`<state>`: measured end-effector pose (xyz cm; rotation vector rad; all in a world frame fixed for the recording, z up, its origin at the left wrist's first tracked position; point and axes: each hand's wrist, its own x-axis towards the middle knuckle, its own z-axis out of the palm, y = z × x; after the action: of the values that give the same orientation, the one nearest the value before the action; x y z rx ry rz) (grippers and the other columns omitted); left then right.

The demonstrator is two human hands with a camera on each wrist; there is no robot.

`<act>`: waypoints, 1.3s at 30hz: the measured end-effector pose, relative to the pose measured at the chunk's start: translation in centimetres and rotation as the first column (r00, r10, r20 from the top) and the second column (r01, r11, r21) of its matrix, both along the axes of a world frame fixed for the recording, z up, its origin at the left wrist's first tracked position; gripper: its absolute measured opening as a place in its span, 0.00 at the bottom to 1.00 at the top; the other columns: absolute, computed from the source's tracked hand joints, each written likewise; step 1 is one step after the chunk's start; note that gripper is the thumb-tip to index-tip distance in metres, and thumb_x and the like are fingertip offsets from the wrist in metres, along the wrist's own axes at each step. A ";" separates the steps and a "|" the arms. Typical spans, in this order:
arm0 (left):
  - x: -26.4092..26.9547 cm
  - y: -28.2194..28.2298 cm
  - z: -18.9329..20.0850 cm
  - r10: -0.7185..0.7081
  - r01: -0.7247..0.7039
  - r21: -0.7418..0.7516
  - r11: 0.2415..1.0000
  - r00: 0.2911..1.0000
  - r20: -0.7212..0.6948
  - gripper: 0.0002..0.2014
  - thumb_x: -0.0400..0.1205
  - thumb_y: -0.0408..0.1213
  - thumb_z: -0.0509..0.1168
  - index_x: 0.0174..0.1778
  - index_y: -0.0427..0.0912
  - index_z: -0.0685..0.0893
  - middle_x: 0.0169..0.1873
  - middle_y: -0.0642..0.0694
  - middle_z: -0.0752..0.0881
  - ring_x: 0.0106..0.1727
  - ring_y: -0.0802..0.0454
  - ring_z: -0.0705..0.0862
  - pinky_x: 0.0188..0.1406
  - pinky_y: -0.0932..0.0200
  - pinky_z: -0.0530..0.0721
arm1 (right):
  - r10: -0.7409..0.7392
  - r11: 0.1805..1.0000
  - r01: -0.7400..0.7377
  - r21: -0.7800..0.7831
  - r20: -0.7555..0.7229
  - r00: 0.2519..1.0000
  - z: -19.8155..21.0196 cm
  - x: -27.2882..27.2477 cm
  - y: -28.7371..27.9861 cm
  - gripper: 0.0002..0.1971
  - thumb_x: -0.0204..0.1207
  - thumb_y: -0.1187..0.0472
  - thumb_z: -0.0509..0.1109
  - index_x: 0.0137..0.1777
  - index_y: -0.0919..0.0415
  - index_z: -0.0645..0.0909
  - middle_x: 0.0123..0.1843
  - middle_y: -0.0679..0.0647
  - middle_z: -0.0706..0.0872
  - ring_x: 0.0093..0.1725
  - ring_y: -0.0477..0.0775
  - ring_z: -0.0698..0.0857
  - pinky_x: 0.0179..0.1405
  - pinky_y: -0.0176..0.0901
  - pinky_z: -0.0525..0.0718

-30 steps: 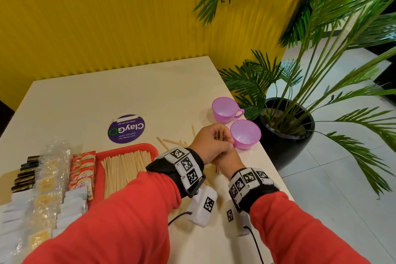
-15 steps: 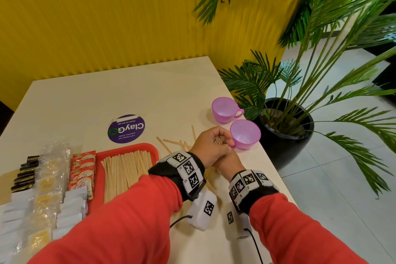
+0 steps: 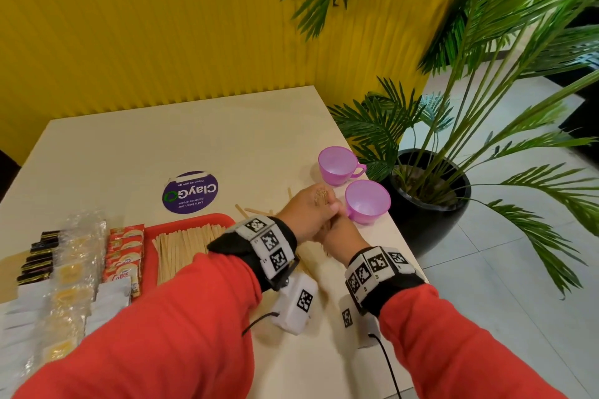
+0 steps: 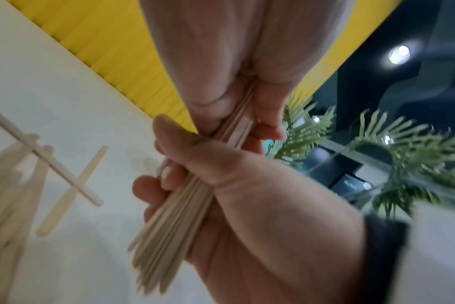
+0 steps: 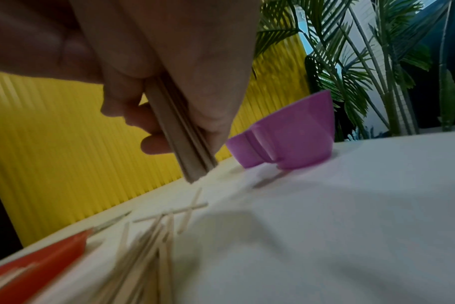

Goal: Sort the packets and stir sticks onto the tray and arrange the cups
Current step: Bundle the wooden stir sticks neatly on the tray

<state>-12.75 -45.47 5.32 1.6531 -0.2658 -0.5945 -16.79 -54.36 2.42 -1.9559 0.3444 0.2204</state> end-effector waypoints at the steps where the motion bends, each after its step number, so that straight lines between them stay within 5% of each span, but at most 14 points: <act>1: 0.4 0.6 0.4 0.007 -0.009 -0.045 0.999 0.999 -0.042 0.15 0.81 0.22 0.59 0.33 0.45 0.72 0.28 0.51 0.86 0.42 0.47 0.84 0.50 0.49 0.81 | 0.052 0.996 -0.052 0.066 0.009 0.999 0.6 -0.3 0.4 0.11 0.75 0.66 0.69 0.56 0.59 0.79 0.47 0.56 0.83 0.48 0.59 0.83 0.48 0.47 0.80; 7: 0.9 5.6 2.4 0.067 -0.099 -0.135 0.986 0.972 -0.224 0.12 0.84 0.21 0.55 0.40 0.41 0.71 0.30 0.44 0.87 0.35 0.50 0.85 0.23 0.61 0.77 | 0.227 0.916 -0.218 0.337 0.014 0.974 1.0 -1.3 3.1 0.07 0.80 0.72 0.60 0.47 0.60 0.75 0.37 0.52 0.82 0.37 0.46 0.83 0.38 0.37 0.79; 12: -0.8 8.9 1.6 0.255 -0.303 -0.138 0.943 0.924 -0.286 0.08 0.83 0.24 0.59 0.54 0.40 0.73 0.34 0.42 0.87 0.33 0.54 0.88 0.27 0.65 0.86 | 0.300 0.899 -0.259 0.352 -0.064 0.952 1.1 -1.5 7.3 0.12 0.81 0.73 0.54 0.42 0.58 0.73 0.34 0.54 0.79 0.35 0.50 0.81 0.45 0.45 0.80; 15: -2.1 11.0 0.8 0.233 -0.259 -0.046 0.965 0.924 -0.303 0.05 0.82 0.28 0.62 0.52 0.39 0.75 0.39 0.40 0.85 0.26 0.55 0.84 0.21 0.64 0.83 | 0.307 0.897 -0.251 0.364 -0.104 0.946 1.2 -2.0 9.5 0.10 0.82 0.72 0.54 0.57 0.61 0.73 0.34 0.54 0.78 0.33 0.50 0.80 0.41 0.46 0.82; 18: -3.4 13.2 -0.5 0.194 -0.178 0.078 0.981 0.912 -0.362 0.02 0.83 0.31 0.63 0.48 0.36 0.76 0.32 0.36 0.77 0.14 0.51 0.73 0.12 0.65 0.75 | 0.294 0.881 -0.197 0.431 -0.171 0.940 0.8 -2.5 11.3 0.19 0.83 0.72 0.53 0.72 0.59 0.66 0.33 0.55 0.79 0.32 0.50 0.81 0.42 0.48 0.83; 22: -4.7 15.9 -2.1 0.305 -0.222 0.255 0.941 0.882 -0.358 0.07 0.81 0.37 0.66 0.45 0.36 0.77 0.31 0.40 0.78 0.25 0.49 0.77 0.20 0.64 0.78 | 0.331 0.906 -0.237 0.350 -0.236 0.914 0.1 -3.5 13.6 0.12 0.81 0.71 0.57 0.60 0.62 0.75 0.36 0.57 0.84 0.39 0.55 0.85 0.57 0.63 0.82; 27: -6.3 19.1 -3.4 0.326 -0.187 0.337 0.923 0.845 -0.423 0.09 0.80 0.39 0.68 0.45 0.35 0.80 0.35 0.40 0.82 0.30 0.48 0.80 0.19 0.62 0.81 | 0.291 0.942 -0.214 0.258 -0.316 0.903 -1.0 -5.6 17.4 0.15 0.77 0.71 0.61 0.63 0.67 0.76 0.47 0.66 0.88 0.48 0.64 0.87 0.61 0.64 0.82; 30: -7.1 20.5 -4.1 0.371 -0.220 0.347 0.912 0.801 -0.469 0.04 0.80 0.35 0.68 0.42 0.39 0.81 0.38 0.43 0.84 0.39 0.50 0.83 0.37 0.54 0.86 | 0.298 0.955 -0.281 0.099 -0.355 0.886 -1.3 -6.1 18.9 0.18 0.76 0.67 0.65 0.66 0.68 0.77 0.62 0.68 0.83 0.62 0.66 0.82 0.65 0.58 0.80; 32: -7.5 21.1 -4.5 0.372 -0.199 0.368 0.908 0.788 -0.490 0.04 0.81 0.31 0.66 0.41 0.40 0.79 0.40 0.43 0.83 0.42 0.50 0.82 0.40 0.55 0.85 | 0.301 0.946 -0.323 0.009 -0.384 0.873 -0.8 -6.5 19.3 0.13 0.77 0.66 0.65 0.61 0.68 0.79 0.57 0.64 0.84 0.57 0.60 0.83 0.54 0.48 0.83; 35: -8.0 22.1 -4.6 0.377 -0.190 0.388 0.902 0.785 -0.492 0.10 0.82 0.25 0.62 0.35 0.40 0.75 0.34 0.45 0.79 0.35 0.53 0.79 0.24 0.63 0.84 | 0.286 0.923 -0.369 -0.109 -0.447 0.847 -1.0 -7.1 20.2 0.06 0.79 0.65 0.64 0.50 0.68 0.79 0.43 0.57 0.78 0.43 0.53 0.77 0.28 0.33 0.70; 39: -8.5 23.3 -5.2 0.347 -0.163 0.405 0.900 0.829 -0.438 0.12 0.80 0.23 0.62 0.33 0.40 0.73 0.32 0.44 0.78 0.31 0.53 0.79 0.19 0.69 0.82 | 0.235 0.914 -0.362 -0.185 -0.486 0.842 -1.4 -7.5 21.5 0.16 0.80 0.65 0.63 0.31 0.61 0.66 0.35 0.54 0.72 0.36 0.51 0.74 0.24 0.32 0.64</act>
<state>-21.25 -22.21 0.11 1.7651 0.4741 -0.8740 -24.26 -32.87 0.99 -2.2156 0.3805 0.8932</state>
